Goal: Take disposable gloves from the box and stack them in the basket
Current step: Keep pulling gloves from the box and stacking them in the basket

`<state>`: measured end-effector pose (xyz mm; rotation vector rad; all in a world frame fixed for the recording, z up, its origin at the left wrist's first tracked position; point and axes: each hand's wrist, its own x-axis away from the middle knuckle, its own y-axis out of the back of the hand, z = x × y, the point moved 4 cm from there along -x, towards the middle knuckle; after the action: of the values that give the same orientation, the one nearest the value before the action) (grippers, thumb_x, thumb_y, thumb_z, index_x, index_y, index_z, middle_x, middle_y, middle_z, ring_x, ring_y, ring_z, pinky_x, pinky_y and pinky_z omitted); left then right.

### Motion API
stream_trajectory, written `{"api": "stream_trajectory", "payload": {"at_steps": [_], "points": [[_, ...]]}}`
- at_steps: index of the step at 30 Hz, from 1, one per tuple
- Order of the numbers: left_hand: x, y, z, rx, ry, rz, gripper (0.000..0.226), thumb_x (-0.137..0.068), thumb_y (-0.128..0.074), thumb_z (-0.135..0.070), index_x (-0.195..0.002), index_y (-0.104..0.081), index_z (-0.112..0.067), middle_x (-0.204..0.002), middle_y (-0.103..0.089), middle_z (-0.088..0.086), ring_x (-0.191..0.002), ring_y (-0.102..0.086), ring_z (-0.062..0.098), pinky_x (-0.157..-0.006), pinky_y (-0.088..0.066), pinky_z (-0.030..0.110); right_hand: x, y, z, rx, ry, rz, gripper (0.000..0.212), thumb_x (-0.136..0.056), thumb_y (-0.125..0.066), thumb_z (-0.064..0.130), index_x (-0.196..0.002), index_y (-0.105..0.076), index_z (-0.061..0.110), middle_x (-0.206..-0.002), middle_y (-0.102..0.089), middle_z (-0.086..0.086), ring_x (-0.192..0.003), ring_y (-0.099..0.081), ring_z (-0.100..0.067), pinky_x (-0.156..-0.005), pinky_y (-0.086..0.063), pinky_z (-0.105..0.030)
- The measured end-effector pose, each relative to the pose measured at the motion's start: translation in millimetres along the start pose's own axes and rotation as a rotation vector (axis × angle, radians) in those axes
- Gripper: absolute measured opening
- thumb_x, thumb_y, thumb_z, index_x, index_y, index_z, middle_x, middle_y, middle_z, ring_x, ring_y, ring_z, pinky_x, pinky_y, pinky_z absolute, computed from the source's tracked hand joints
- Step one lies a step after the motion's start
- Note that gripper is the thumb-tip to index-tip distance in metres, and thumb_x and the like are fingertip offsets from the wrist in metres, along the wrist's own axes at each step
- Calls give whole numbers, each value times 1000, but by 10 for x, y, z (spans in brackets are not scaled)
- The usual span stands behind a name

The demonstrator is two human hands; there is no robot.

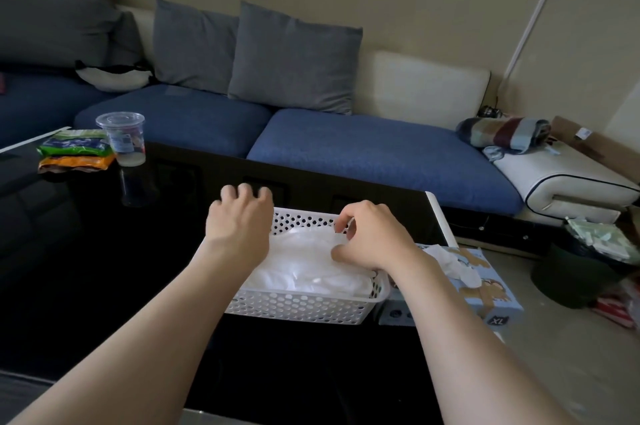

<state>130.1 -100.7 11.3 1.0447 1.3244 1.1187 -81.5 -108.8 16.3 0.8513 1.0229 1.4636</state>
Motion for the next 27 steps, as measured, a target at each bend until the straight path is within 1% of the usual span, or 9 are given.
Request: {"api": "stream_trajectory", "payload": {"at_steps": [2, 4, 6, 9, 14, 18, 22, 24, 27], "points": [[-12, -49, -62, 47, -129, 48, 34, -95, -64, -10, -125, -55, -22, -127, -53, 6, -114, -52, 28, -88, -48, 35, -10, -13, -46, 16, 8, -1, 39, -79, -82, 18, -113, -70, 34, -112, -61, 5, -91, -65, -13, -75, -60, -35], [7, -162, -88, 147, -178, 234, 25, -100, -63, -28, -124, -57, -23, -130, -54, 5, -114, -55, 27, -95, -48, 37, -14, -15, -78, 33, 24, -39, 41, -82, -78, 7, -112, -71, 34, -111, -61, 4, -91, -64, -13, -74, -60, -35], [58, -272, -87, 209, -140, 459, 42, -101, -59, -49, -134, -52, -23, -140, -48, 7, -122, -53, 31, -104, -45, 43, -26, -19, -95, 80, 38, -86, 37, -85, -79, 6, -110, -71, 32, -109, -63, 3, -90, -65, -15, -77, -61, -38], [75, -366, -78, 173, -107, 567, 71, -99, -53, -66, -154, -34, -27, -161, -33, 12, -143, -42, 40, -116, -38, 55, -36, -25, -115, 114, 31, -112, 30, -87, -86, 18, -109, -70, 28, -104, -69, 1, -89, -68, -18, -79, -61, -39], [95, -327, -134, 156, -117, 531, 82, -95, -52, -73, -160, -25, -29, -166, -28, 13, -150, -29, 44, -117, -36, 58, 3, -86, -64, 165, 112, -44, 42, -94, -72, 5, -129, -68, 27, -121, -65, 2, -108, -64, -21, -93, -56, -40], [83, -219, -255, 192, -223, 357, 53, -102, -54, -56, -143, -41, -26, -149, -43, 11, -139, -36, 34, -109, -41, 47, 69, 56, 92, 38, 186, -70, 40, -95, -71, 15, -133, -66, 30, -119, -56, 5, -106, -59, -15, -85, -54, -33], [82, -260, -340, 283, -277, 410, 41, -104, -56, -44, -141, -44, -30, -143, -46, 6, -133, -45, 31, -108, -42, 44, 151, -57, 116, 58, 105, 240, 43, -90, -83, 27, -130, -69, 31, -122, -59, 0, -98, -63, -16, -68, -49, -27], [74, -260, -380, 253, -288, 368, 36, -104, -57, -42, -136, -49, -29, -138, -52, 3, -124, -54, 27, -103, -48, 42, 193, -91, 87, 44, 90, 257, 39, -90, -84, 28, -127, -71, 28, -120, -61, -2, -94, -65, -17, -66, -51, -26], [31, -149, -463, 261, -291, 108, 15, -104, -52, -31, -115, -60, -24, -112, -67, -2, -93, -65, 19, -80, -58, 38, 200, 41, 55, -74, 76, 118, 27, -96, -76, 27, -123, -74, 26, -117, -65, -1, -90, -67, -15, -68, -53, -26]]}}
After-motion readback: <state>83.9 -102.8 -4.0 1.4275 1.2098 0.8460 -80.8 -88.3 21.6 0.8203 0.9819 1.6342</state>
